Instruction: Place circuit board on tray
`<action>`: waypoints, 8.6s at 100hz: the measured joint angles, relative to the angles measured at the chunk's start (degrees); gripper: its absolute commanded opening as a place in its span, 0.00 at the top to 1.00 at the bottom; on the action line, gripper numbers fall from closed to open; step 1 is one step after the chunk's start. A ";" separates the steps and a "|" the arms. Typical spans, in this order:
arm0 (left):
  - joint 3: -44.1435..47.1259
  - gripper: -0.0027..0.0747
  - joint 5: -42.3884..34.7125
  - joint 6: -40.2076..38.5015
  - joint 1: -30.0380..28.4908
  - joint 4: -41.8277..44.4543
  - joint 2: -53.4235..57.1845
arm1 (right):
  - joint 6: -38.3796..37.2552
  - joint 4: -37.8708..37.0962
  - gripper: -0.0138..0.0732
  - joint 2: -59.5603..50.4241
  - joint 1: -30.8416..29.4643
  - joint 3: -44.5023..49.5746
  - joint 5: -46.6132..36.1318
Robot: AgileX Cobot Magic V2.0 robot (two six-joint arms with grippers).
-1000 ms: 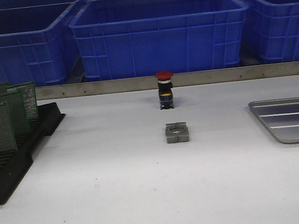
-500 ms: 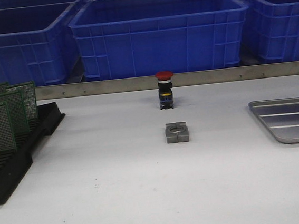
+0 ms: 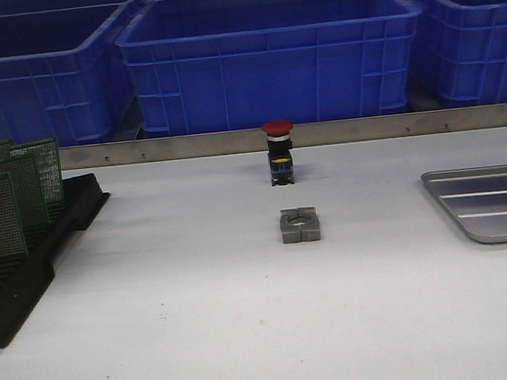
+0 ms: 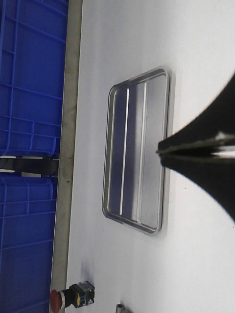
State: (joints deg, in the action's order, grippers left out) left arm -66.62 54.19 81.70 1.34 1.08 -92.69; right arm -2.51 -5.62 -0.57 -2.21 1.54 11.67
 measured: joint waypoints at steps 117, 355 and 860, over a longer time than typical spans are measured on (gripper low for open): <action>-12.88 0.99 15.04 0.29 1.34 -4.89 -4.79 | 0.00 0.00 0.97 0.00 0.00 0.00 0.00; -13.80 0.99 15.53 -1.27 17.50 -58.31 -2.21 | 10.36 18.76 0.26 38.54 1.72 -33.18 19.89; -27.83 0.99 16.12 -6.96 14.61 -19.59 -10.88 | 49.75 40.81 0.19 79.04 0.78 -63.27 24.54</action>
State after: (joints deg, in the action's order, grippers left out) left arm -94.45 70.31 74.74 15.95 -18.50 -103.57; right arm 47.25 35.19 78.47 -1.42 -61.73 36.21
